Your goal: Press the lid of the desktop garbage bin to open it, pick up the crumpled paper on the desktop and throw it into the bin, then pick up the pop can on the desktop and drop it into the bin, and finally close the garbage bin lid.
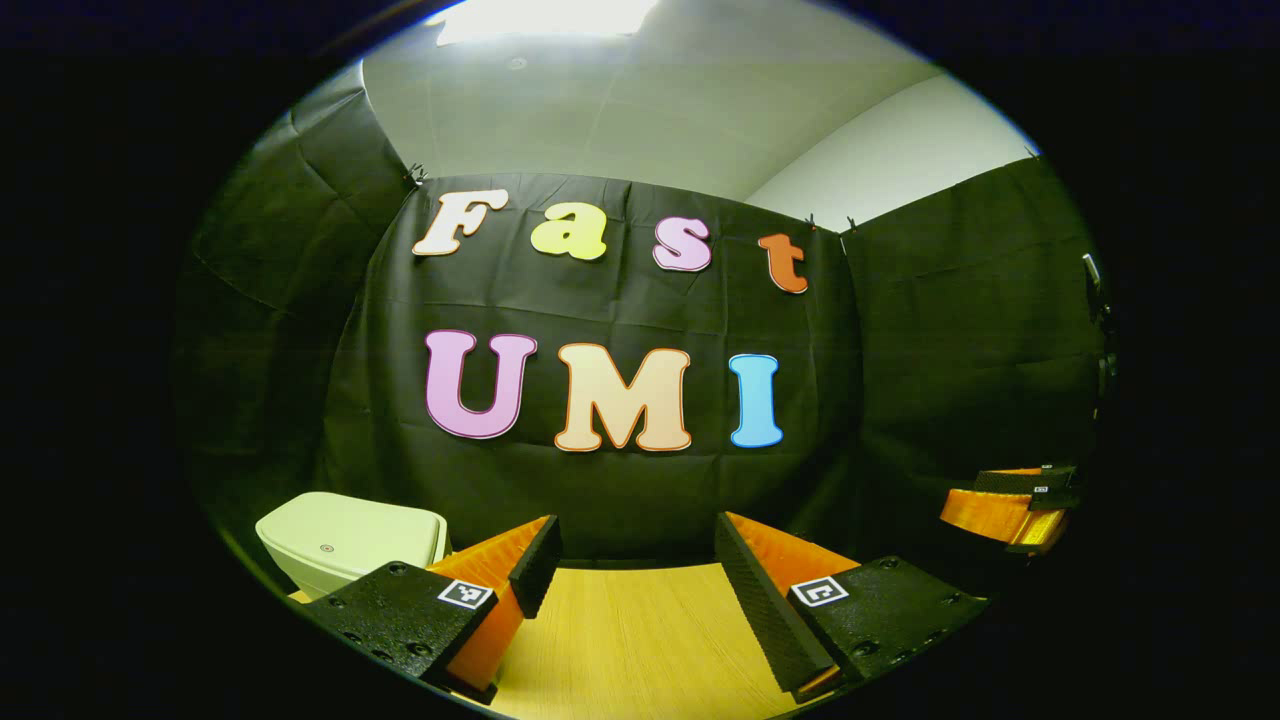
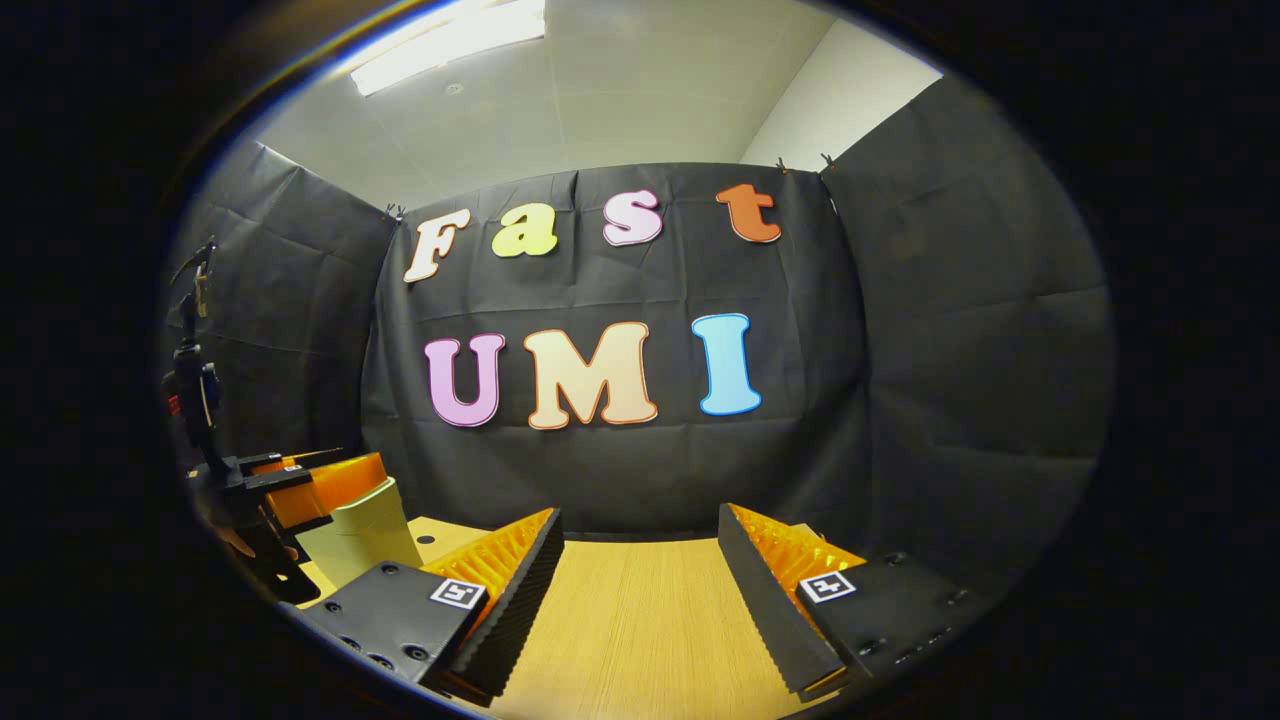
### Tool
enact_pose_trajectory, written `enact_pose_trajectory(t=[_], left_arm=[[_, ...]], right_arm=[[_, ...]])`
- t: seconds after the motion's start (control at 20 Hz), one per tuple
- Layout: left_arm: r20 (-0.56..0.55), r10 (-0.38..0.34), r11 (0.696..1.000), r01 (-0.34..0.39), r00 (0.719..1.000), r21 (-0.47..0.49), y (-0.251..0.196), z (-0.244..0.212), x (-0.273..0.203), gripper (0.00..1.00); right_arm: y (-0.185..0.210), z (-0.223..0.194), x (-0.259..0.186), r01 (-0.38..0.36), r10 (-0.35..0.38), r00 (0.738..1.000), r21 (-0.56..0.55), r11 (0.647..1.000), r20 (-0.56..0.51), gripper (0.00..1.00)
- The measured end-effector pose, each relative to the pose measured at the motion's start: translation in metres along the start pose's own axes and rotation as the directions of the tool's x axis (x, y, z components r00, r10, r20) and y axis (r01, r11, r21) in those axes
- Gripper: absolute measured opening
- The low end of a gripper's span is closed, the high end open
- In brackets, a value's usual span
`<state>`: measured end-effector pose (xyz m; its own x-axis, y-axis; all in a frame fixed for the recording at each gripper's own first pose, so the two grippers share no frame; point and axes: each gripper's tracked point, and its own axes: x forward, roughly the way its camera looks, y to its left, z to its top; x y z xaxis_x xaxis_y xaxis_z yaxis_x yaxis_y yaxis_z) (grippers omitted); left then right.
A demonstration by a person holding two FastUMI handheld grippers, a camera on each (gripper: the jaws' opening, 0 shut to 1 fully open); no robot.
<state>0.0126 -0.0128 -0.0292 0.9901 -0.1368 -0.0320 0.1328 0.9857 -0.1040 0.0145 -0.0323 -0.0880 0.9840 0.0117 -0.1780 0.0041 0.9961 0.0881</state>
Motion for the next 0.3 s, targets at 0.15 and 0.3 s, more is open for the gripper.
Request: enact_pose_trajectory(t=[0.15, 0.3], left_arm=[[-0.012, 0.005, 1.000, -0.005, 1.000, 0.011, 0.0032, -0.0048, 0.0016, 0.93], [-0.016, -0.004, 1.000, 0.004, 1.000, 0.015, 0.0018, -0.0059, 0.0037, 0.94]], right_arm=[[-0.0019, 0.0005, 0.0015, 0.004, -0.004, 1.000, -0.006, 1.000, -0.003, 0.98], [-0.0020, 0.0010, 0.0025, 0.006, -0.006, 1.000, -0.005, 1.000, 0.001, 0.98]])
